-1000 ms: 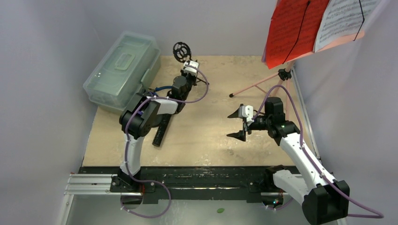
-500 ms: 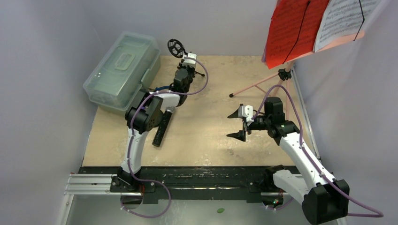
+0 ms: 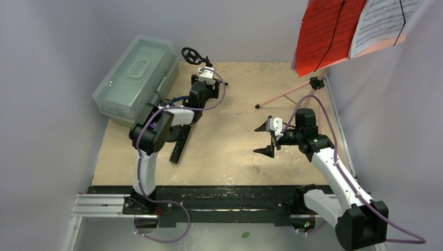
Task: Pack up the instrument practice props
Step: Place the microphone stand at the center of the board, then move the music stand to the center of the board.
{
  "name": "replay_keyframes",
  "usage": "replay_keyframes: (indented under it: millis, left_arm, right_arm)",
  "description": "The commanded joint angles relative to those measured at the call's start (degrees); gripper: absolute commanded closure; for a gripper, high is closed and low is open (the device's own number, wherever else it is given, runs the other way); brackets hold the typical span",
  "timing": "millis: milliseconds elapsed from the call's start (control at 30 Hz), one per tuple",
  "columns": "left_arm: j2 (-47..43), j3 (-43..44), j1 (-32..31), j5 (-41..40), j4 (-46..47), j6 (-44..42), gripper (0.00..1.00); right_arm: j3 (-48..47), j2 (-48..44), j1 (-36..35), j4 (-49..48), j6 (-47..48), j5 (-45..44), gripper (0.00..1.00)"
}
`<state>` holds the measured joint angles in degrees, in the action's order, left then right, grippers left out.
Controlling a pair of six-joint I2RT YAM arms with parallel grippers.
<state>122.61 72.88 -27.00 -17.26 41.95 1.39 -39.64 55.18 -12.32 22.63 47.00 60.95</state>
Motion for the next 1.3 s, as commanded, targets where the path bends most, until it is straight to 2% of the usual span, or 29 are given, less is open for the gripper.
replay_keyframes:
  millis: [0,100,333,567,700,933,1067,1267]
  left_arm:
    - [-12.3,-7.5,0.2,9.2,0.5,7.3,0.22]
    - [-18.1,-13.7,0.2,17.7,0.5,8.7,0.19]
    - [-31.5,-19.9,0.2,32.9,-9.1,13.2,0.18]
    - [-42.8,-24.1,0.1,40.4,-20.7,14.7,0.16]
    - [-48.8,-25.7,0.1,42.1,-27.6,10.8,0.15]
    - [-59.0,-30.4,0.1,36.1,-31.3,6.2,0.14]
    - [-61.4,-31.0,0.1,35.0,-31.5,6.9,0.13]
    - [-62.6,-30.3,0.1,34.1,-32.9,7.1,0.13]
  right_arm:
    - [-2.5,0.1,1.3,3.3,4.6,0.6,0.17]
    - [-2.6,0.2,2.1,5.8,7.4,1.9,0.17]
    - [-3.4,-0.5,5.4,10.6,13.1,0.9,0.16]
    - [-3.7,-5.0,7.6,10.1,7.4,-1.3,0.14]
    - [-3.5,-8.4,10.4,9.5,2.0,-3.0,0.13]
    - [-1.9,-13.8,17.9,3.9,-10.4,-8.0,0.13]
    - [1.3,-16.4,22.4,-11.9,-26.4,-21.3,0.12]
    - [1.4,-15.1,23.6,-20.1,-36.3,-34.5,0.13]
